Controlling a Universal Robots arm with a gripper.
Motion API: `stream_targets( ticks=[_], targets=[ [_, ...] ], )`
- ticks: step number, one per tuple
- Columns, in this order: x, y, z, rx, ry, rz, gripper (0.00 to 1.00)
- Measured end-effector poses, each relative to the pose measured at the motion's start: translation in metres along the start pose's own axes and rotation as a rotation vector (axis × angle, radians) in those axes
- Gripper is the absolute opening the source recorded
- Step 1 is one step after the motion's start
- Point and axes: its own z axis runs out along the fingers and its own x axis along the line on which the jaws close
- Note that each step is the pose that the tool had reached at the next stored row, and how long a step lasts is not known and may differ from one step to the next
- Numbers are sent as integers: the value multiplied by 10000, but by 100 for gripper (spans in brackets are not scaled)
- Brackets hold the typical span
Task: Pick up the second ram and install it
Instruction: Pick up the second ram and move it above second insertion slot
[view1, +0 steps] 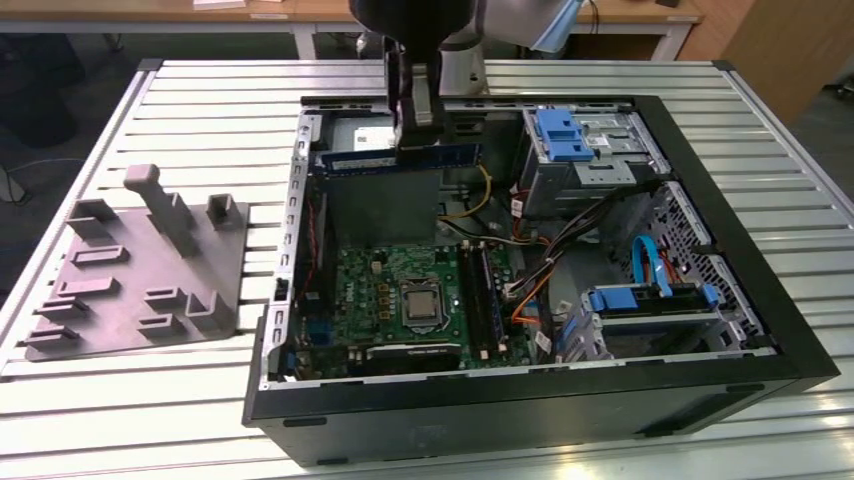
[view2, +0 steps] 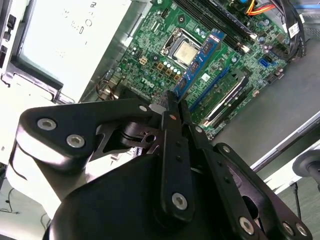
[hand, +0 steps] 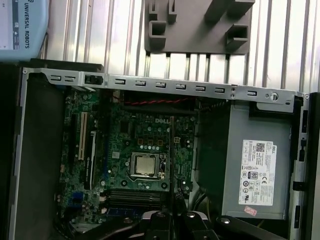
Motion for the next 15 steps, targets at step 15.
stream_targets(
  ticks=[15],
  targets=[
    [18, -69, 262, 29, -15, 733, 14]
  ],
)
